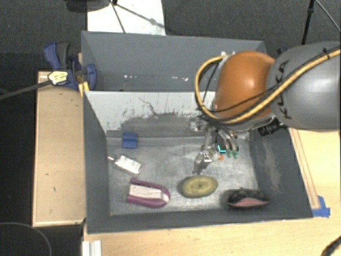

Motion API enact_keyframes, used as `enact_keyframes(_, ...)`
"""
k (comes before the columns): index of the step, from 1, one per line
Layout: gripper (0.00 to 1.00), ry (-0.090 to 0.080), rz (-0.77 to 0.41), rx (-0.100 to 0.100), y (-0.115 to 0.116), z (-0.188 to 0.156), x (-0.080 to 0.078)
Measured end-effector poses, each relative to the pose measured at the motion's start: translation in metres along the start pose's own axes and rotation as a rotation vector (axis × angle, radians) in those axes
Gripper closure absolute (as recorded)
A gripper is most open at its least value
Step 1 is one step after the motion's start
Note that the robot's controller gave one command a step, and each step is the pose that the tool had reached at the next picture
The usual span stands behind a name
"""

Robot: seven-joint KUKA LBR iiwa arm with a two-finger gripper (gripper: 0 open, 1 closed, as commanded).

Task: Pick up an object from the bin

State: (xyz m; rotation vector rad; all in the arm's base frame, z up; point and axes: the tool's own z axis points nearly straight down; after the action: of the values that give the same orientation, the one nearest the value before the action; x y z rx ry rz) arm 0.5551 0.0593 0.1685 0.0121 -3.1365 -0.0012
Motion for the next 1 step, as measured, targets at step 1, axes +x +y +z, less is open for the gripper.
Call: enact_keyframes(1, 0.0, -0.004, -0.102, -0.001, -0.0237, 0.0991, 0.0496)
